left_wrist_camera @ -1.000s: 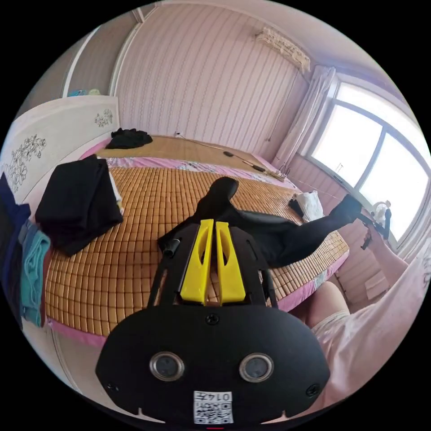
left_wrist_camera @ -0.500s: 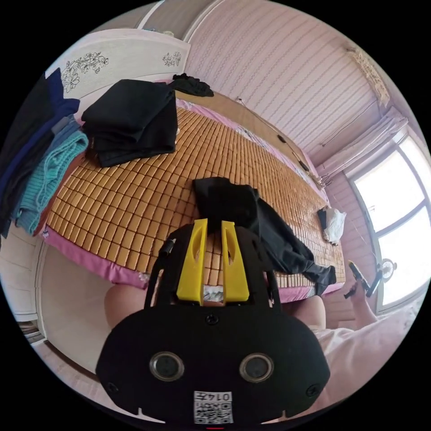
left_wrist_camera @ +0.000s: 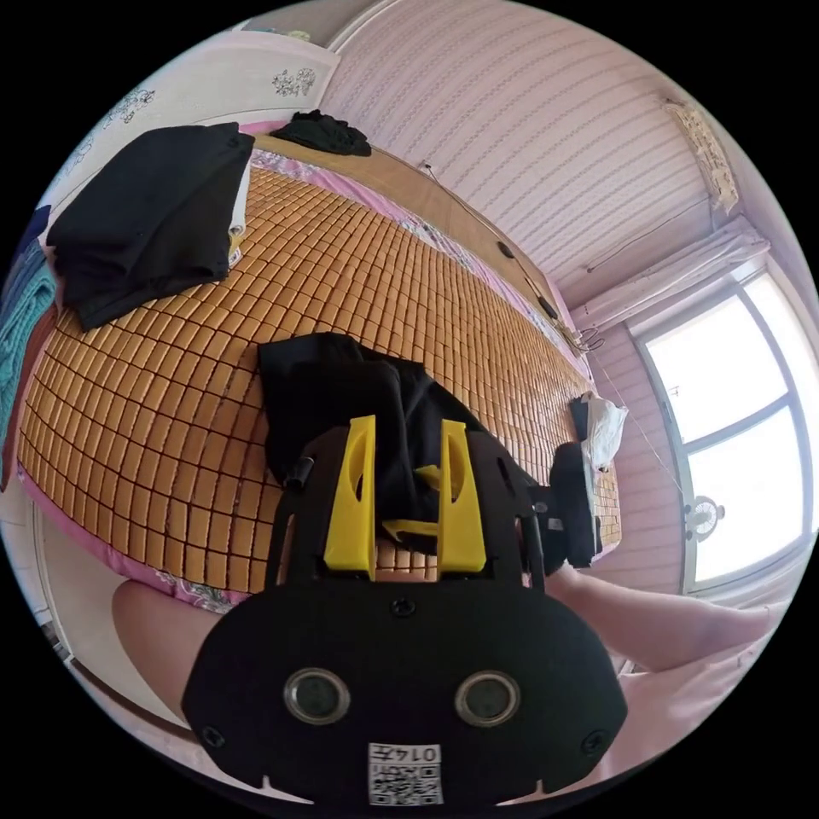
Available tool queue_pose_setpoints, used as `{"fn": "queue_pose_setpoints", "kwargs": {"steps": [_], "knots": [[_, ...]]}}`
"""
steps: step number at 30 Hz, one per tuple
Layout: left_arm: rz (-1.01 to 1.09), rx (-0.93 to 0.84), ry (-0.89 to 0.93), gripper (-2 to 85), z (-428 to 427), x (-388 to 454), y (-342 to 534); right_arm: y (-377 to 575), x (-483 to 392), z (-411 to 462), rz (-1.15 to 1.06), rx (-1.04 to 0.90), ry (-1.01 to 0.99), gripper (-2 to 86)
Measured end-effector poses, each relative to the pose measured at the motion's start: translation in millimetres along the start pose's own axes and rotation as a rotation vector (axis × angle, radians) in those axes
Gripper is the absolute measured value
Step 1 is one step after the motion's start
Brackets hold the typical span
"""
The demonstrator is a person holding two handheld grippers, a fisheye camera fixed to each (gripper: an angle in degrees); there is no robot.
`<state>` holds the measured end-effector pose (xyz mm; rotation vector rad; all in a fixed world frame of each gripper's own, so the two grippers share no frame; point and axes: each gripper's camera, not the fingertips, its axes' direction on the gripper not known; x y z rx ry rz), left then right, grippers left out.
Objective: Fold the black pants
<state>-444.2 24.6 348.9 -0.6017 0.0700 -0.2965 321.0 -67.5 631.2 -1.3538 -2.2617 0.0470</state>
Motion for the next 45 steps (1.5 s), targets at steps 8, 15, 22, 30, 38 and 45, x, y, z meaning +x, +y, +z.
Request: {"fn": "queue_pose_setpoints", "kwargs": {"steps": [8, 15, 22, 30, 38, 45], "knots": [[-0.022, -0.035, 0.029, 11.5, 29.3, -1.9, -1.1, 9.2, -18.6, -32.1, -0.162, -0.019, -0.077, 1.7], [0.186, -0.22, 0.062, -0.2, 62.1, 22.9, 16.3, 21.9, -21.9, -50.8, -0.166, -0.062, -0.137, 2.5], [0.311, -0.276, -0.064, -0.9, 69.7, 40.7, 34.6, 43.6, 1.1, -83.9, -0.075, -0.05, -0.28, 4.1], [0.202, -0.26, -0.063, -0.5, 64.2, 26.6, 48.1, 41.9, 13.9, -148.7, -0.217, 0.09, -0.003, 10.6], [0.198, -0.118, 0.014, 11.3, 50.3, 57.1, 54.3, -54.9, 75.4, -195.5, -0.09, 0.183, 0.12, 13.7], [0.199, -0.289, -0.127, 5.1, 90.0, 40.1, 78.6, -95.2, 84.6, -152.7, -0.025, -0.114, 0.107, 11.6]]}}
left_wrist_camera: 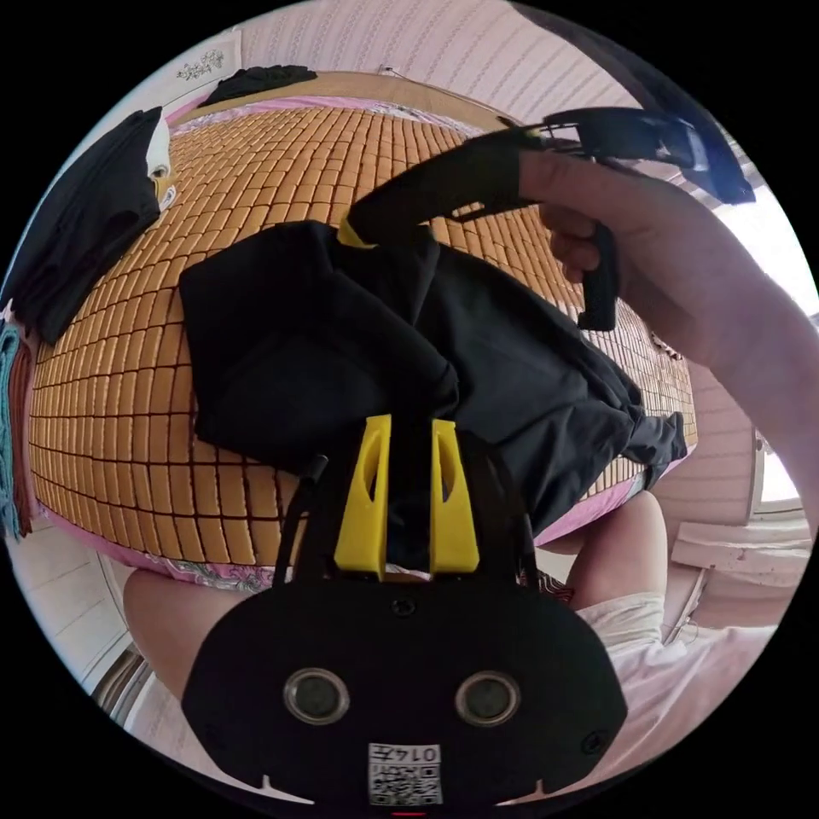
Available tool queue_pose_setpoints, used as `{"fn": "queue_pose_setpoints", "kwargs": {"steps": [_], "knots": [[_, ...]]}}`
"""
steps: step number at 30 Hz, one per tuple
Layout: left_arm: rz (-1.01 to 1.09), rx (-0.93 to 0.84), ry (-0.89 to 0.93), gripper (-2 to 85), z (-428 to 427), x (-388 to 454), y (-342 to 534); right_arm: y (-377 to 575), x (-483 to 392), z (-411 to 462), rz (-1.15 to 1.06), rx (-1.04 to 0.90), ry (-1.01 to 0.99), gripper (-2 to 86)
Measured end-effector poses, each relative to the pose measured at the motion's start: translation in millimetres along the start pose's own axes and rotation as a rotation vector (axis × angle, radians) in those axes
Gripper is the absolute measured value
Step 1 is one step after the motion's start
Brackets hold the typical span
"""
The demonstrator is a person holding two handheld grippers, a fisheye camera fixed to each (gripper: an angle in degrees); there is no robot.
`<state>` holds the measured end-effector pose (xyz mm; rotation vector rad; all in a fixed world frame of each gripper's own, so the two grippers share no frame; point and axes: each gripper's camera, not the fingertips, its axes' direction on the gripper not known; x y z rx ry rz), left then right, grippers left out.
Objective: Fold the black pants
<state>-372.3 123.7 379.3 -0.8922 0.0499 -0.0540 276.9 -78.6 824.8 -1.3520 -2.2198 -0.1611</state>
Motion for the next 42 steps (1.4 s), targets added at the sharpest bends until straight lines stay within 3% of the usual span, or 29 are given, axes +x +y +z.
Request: {"fn": "queue_pose_setpoints", "kwargs": {"steps": [3, 8, 14, 18, 20, 22, 26, 29, 31, 33, 34, 37, 42], "knots": [[0.004, 0.019, 0.008, 0.3, -5.4, -6.0, 12.4, 15.2, 8.0, 9.8, 0.025, -0.092, -0.015, 6.4], [0.042, 0.104, 0.029, -0.8, -27.6, -7.2, 37.3, 64.7, 32.3, -25.2, 0.08, 0.041, -0.123, 1.1], [0.1, 0.369, 0.226, -0.9, -79.9, -6.4, 69.9, 177.4, 75.3, -137.4, 0.223, 0.42, -0.099, -0.4], [0.308, 0.567, 0.463, -1.0, -121.0, 38.4, 73.1, 287.1, 102.7, -265.8, 0.371, 0.801, 0.097, -0.3], [0.431, 0.725, 0.509, -1.0, -151.5, 58.9, 79.5, 319.1, 99.0, -343.0, 0.336, 0.993, 0.169, -0.1], [0.462, 0.922, 0.618, -1.0, -186.1, 55.7, 92.8, 336.2, 73.6, -422.9, 0.152, 1.176, 0.222, 0.2], [0.431, 0.975, 0.515, -1.0, -195.8, 28.9, 118.3, 304.8, 59.2, -441.7, -0.005, 1.093, 0.147, 0.3], [0.267, 0.718, 0.289, -1.0, -162.6, 2.8, 130.2, 249.9, 70.0, -351.9, 0.007, 0.815, 0.093, 0.4], [0.153, 0.513, 0.179, -1.0, -128.2, -18.3, 138.4, 219.3, 79.5, -238.7, 0.114, 0.498, 0.095, 0.4], [0.098, 0.391, 0.151, -1.0, -105.7, -32.4, 147.2, 217.7, 86.4, -171.5, 0.227, 0.35, -0.07, 0.4], [0.073, 0.333, 0.135, -1.0, -93.6, -39.8, 154.7, 226.2, 88.7, -144.6, 0.311, 0.353, -0.186, 0.4], [0.025, 0.317, 0.154, -1.0, -86.2, -56.8, 174.4, 238.6, 88.9, -134.0, 0.399, 0.415, -0.264, 0.4], [0.017, 0.543, 0.211, -0.9, -137.2, -80.3, 192.7, 183.7, 67.6, -229.3, 0.116, 0.599, -0.245, 0.6]]}}
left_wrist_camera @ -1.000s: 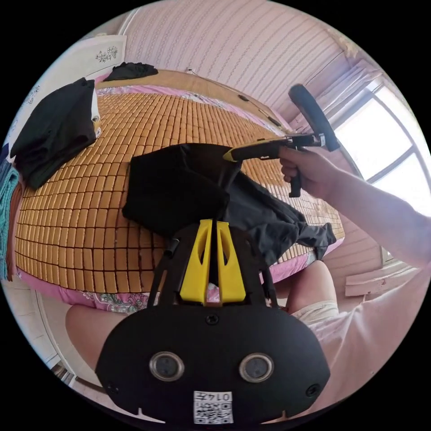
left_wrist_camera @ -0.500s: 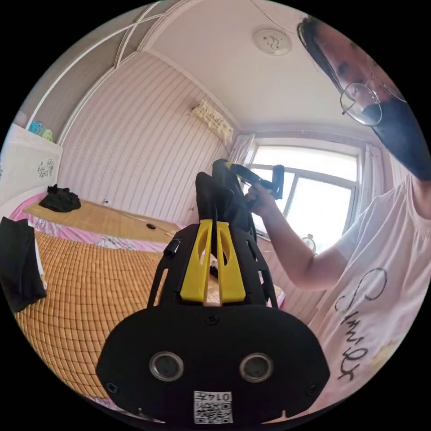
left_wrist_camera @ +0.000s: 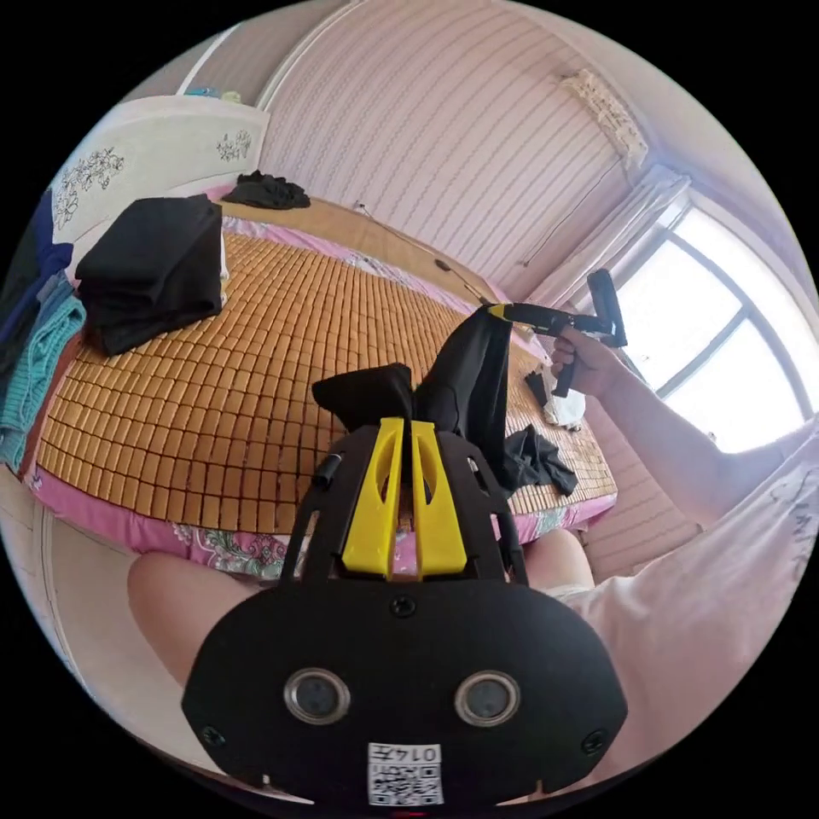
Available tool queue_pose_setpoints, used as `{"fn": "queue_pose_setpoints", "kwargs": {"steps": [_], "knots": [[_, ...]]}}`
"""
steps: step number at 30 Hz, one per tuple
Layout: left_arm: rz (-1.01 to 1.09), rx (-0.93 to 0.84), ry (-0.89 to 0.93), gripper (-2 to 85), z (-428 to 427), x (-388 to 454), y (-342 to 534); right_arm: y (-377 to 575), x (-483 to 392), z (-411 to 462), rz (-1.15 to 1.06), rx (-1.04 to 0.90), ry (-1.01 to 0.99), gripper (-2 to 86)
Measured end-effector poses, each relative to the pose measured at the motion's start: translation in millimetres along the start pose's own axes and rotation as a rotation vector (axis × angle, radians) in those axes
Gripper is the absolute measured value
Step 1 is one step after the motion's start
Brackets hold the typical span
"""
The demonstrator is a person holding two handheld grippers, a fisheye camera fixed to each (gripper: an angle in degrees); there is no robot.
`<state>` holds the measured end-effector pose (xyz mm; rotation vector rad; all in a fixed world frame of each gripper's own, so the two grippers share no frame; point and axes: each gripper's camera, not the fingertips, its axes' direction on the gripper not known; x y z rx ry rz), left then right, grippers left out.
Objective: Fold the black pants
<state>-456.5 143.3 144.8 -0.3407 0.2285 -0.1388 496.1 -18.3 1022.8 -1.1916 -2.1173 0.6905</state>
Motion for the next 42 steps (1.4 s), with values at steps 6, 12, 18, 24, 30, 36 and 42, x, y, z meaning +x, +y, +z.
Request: {"fn": "queue_pose_setpoints", "kwargs": {"steps": [6, 12, 18, 24, 30, 36, 42], "knots": [[0.04, 0.311, -0.168, -0.5, -84.7, -21.9, 10.2, -130.9, -85.1, 29.4, -0.282, 0.065, -0.149, 1.7], [-0.287, -0.012, -0.518, 4.7, -56.7, -120.6, 52.8, -124.1, -83.5, 196.4, -0.117, -0.317, -0.057, 9.9], [-0.357, -0.104, -0.553, 6.0, -61.2, -152.5, 66.4, -39.3, -53.5, 185.3, -0.053, -0.382, 0.123, 11.5], [-0.257, -0.135, -0.607, 6.1, -48.9, -172.4, 34.2, 24.6, -18.2, 165.7, 0.118, -0.544, 0.237, 11.5], [-0.42, -0.283, -0.679, 10.1, -28.5, -230.5, 17.7, -15.3, -32.2, 202.7, 0.057, -0.579, 0.388, 11.3], [-0.375, -0.469, -0.658, 4.3, -1.5, -238.9, 28.5, -31.2, -21.9, 243.1, 0.117, -0.73, 0.392, 4.6], [-0.355, -0.337, -0.578, -0.9, -23.1, -221.6, 40.0, 1.3, -17.0, 234.6, 0.037, -0.892, 0.5, 2.5]]}}
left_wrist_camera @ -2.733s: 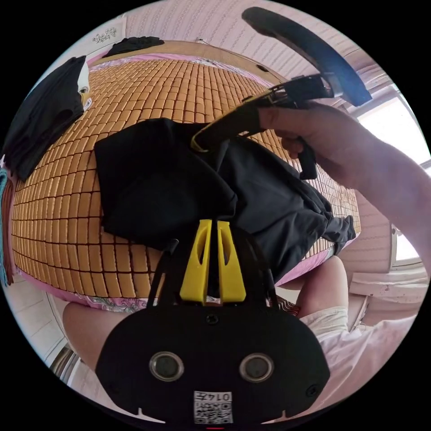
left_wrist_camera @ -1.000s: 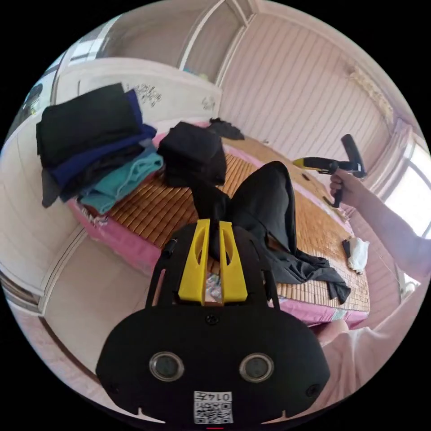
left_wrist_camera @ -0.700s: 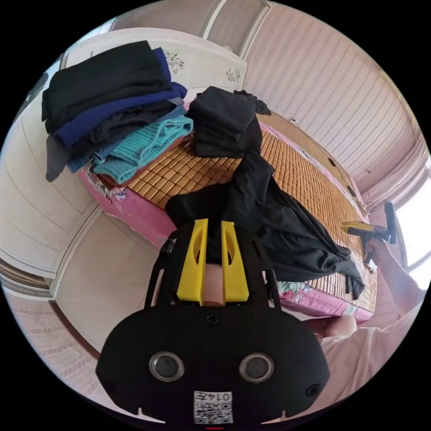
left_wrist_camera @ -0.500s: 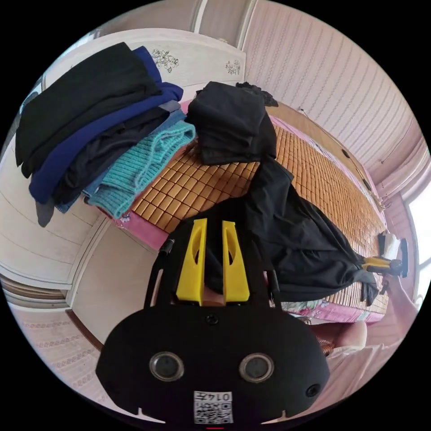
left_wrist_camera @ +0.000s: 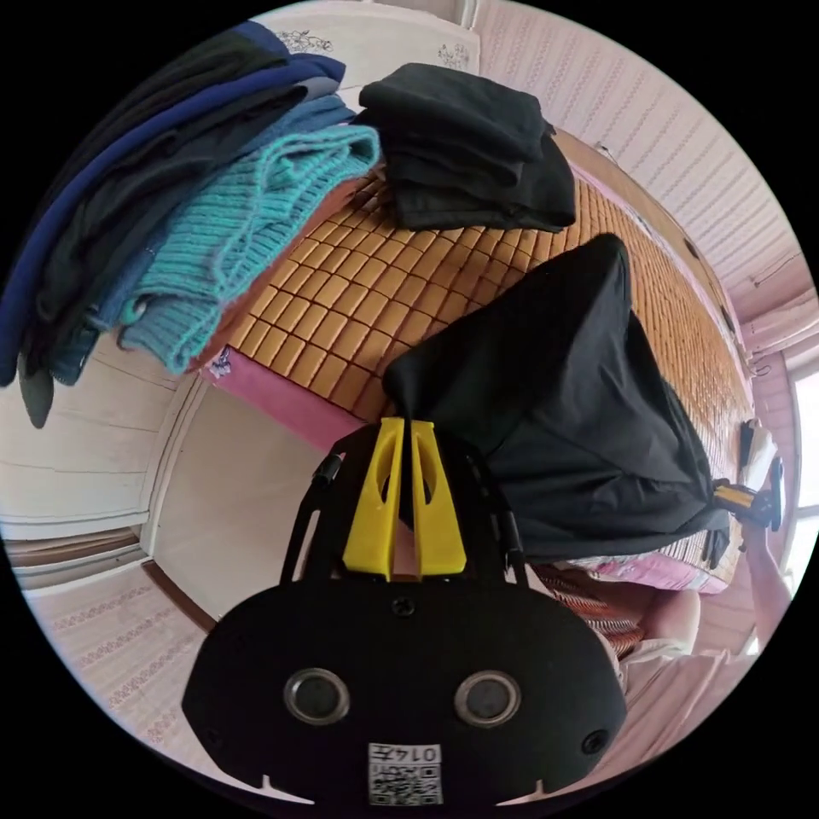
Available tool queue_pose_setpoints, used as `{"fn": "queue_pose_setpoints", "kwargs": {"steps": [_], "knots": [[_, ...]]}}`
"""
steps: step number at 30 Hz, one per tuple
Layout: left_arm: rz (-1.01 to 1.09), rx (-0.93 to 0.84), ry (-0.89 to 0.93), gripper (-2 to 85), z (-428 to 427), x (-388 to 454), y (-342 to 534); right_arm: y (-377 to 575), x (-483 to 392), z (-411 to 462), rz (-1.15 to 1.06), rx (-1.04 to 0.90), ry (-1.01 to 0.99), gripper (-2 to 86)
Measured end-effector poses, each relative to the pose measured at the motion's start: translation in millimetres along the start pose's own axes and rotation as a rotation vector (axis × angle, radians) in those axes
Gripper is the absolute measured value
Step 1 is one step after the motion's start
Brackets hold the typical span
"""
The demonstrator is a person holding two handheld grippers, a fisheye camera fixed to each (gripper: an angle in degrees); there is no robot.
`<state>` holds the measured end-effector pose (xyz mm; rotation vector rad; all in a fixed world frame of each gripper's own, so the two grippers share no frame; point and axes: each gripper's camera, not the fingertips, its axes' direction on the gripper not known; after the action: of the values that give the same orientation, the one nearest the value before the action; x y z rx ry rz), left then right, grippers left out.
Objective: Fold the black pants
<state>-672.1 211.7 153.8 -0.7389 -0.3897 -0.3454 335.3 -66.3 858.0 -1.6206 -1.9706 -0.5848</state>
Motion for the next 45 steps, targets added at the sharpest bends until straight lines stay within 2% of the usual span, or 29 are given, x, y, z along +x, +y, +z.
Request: {"fn": "queue_pose_setpoints", "kwargs": {"steps": [5, 8, 9, 10, 13, 15, 17, 20, 21, 26, 28, 30, 33, 35, 39, 41, 45], "knots": [[0.081, 0.038, 0.059, -1.0, -11.9, 15.3, 18.7, -15.8, 16.4, -5.3, 0.048, -0.14, -0.084, 5.4], [0.071, 0.062, 0.064, -1.0, -17.6, 18.5, 21.5, -63.0, 3.0, -58.4, 0.003, 0.047, -0.051, 6.6], [0.054, 0.066, 0.074, -1.0, -18.5, 18.1, 21.1, -87.1, -12.6, -83.9, -0.051, 0.163, -0.061, 6.9], [0.034, 0.076, 0.082, -1.0, -19.2, 17.5, 20.7, -112.6, -34.1, -107.4, -0.125, 0.285, -0.09, 7.4], [-0.004, 0.085, 0.104, -0.9, -19.0, 17.4, 18.3, -178.5, -99.3, -137.8, -0.312, 0.451, -0.215, 6.9], [-0.023, 0.091, 0.105, -0.9, -18.9, 19.7, 16.4, -218.7, -140.4, -132.0, -0.412, 0.395, -0.27, 5.4], [-0.031, 0.107, 0.103, -1.0, -20.9, 24.5, 13.8, -249.2, -177.5, -112.1, -0.472, 0.307, -0.218, 3.4], [-0.009, 0.153, 0.032, -1.0, -29.6, 37.2, 6.7, -277.1, -210.0, -67.6, -0.474, 0.185, 0.075, 0.0], [0.012, 0.166, -0.003, -1.0, -33.0, 42.9, 3.0, -279.0, -209.6, -67.8, -0.48, 0.253, 0.08, -0.4], [0.014, 0.152, -0.099, -0.8, -26.1, 55.8, -14.5, -287.0, -191.8, -55.4, -0.406, 0.215, -0.006, -0.8], [0.049, -0.025, -0.067, -0.3, -2.2, 59.8, -25.9, -252.8, -165.8, -56.1, -0.345, 0.342, -0.083, -0.7], [0.021, 0.001, -0.014, 0.7, -9.6, 60.8, -30.1, -205.9, -138.9, -52.0, -0.294, 0.446, -0.121, -0.5], [0.038, 0.021, -0.047, 4.4, -26.7, 72.8, -33.3, -94.0, -83.7, -21.1, -0.163, 0.547, -0.086, -0.3], [0.073, 0.051, -0.084, 5.4, -44.0, 87.1, -32.3, -17.8, -46.8, 13.0, -0.023, 0.529, -0.055, -0.3], [0.296, 0.111, -0.282, 5.1, -87.9, 150.6, -25.8, 163.7, 18.2, 104.7, 0.364, 0.379, -0.077, -0.1], [0.398, 0.132, -0.252, 5.4, -99.3, 183.6, -23.8, 231.3, 27.8, 140.7, 0.508, 0.336, -0.085, 0.1], [0.616, 0.155, -0.039, 6.2, -95.7, 268.7, -22.8, 329.8, 27.4, 212.4, 0.701, 0.301, -0.104, 1.6]]}}
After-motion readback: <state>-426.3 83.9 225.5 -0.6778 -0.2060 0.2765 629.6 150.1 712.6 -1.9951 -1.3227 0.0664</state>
